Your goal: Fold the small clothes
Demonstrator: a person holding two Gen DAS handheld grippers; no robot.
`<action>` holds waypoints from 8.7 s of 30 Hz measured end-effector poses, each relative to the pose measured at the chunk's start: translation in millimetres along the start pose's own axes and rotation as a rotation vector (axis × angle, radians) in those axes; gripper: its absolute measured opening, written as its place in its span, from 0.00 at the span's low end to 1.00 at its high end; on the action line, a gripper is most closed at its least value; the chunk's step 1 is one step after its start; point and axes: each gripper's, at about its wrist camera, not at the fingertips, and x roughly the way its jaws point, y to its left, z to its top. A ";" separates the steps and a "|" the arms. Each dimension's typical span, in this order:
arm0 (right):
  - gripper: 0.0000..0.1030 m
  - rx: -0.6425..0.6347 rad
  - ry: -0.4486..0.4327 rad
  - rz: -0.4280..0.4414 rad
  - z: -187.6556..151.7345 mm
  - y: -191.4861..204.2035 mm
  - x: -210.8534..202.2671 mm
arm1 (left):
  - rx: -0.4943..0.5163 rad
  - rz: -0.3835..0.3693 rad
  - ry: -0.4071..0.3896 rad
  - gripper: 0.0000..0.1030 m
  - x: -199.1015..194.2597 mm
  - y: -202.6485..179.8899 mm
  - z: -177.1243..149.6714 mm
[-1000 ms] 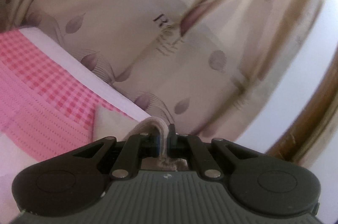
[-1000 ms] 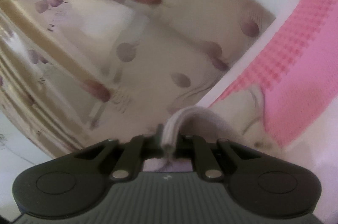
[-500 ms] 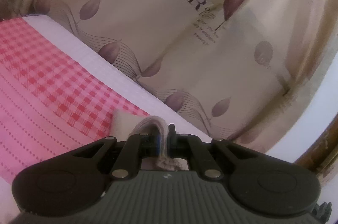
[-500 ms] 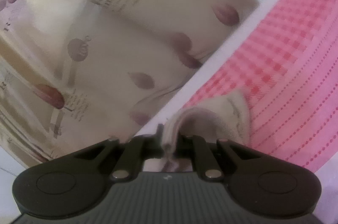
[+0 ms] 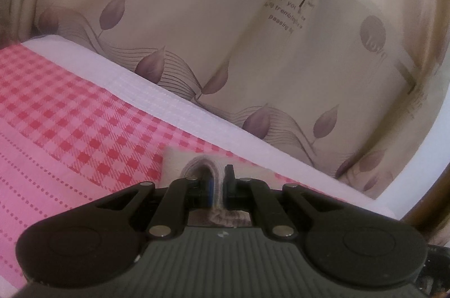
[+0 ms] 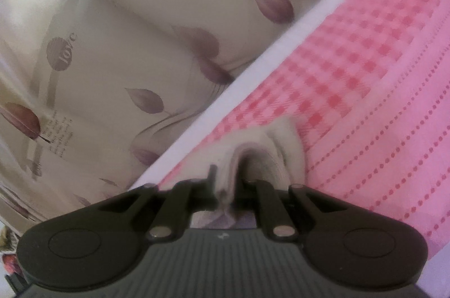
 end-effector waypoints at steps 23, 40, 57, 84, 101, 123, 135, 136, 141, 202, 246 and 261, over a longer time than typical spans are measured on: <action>0.08 -0.078 -0.042 -0.047 -12.2 4.1 12.5 | 0.047 0.079 0.022 0.07 29.9 -3.3 -6.6; 0.08 -0.102 -0.054 -0.048 -14.3 6.3 12.6 | 0.048 0.095 0.033 0.14 38.2 3.6 -6.9; 0.19 -0.040 -0.074 0.007 -16.0 -0.9 7.6 | -0.125 0.156 -0.172 0.98 14.7 24.4 -8.5; 0.63 -0.294 -0.124 -0.013 -45.6 40.7 -27.1 | -0.145 0.199 -0.153 0.99 -13.2 51.6 -32.1; 0.71 -0.735 0.056 -0.183 -102.7 67.1 -40.2 | 0.091 0.189 0.026 0.88 -57.2 70.7 -43.3; 1.00 -0.924 0.068 -0.304 -125.3 88.7 -32.0 | 0.288 0.189 0.093 0.88 -48.1 43.4 -57.3; 1.00 -0.869 0.091 -0.292 -119.0 83.6 -31.4 | 0.329 0.230 0.073 0.94 -51.3 37.7 -59.6; 1.00 -0.871 0.089 -0.295 -119.3 83.7 -31.4 | 0.331 0.232 0.072 0.94 -51.5 37.7 -59.7; 1.00 -0.883 0.078 -0.311 -121.6 85.9 -32.2 | 0.339 0.238 0.069 0.95 -51.1 36.1 -60.2; 1.00 -0.876 0.087 -0.304 -116.9 84.6 -33.7 | 0.403 0.260 0.033 0.97 -56.9 29.9 -61.5; 1.00 -0.874 0.088 -0.299 -115.1 85.3 -35.5 | 0.175 -0.247 0.411 0.25 69.4 69.6 17.9; 1.00 -0.709 -0.086 -0.100 -97.9 68.4 -77.4 | 0.072 -0.149 0.405 0.15 21.9 -56.9 38.7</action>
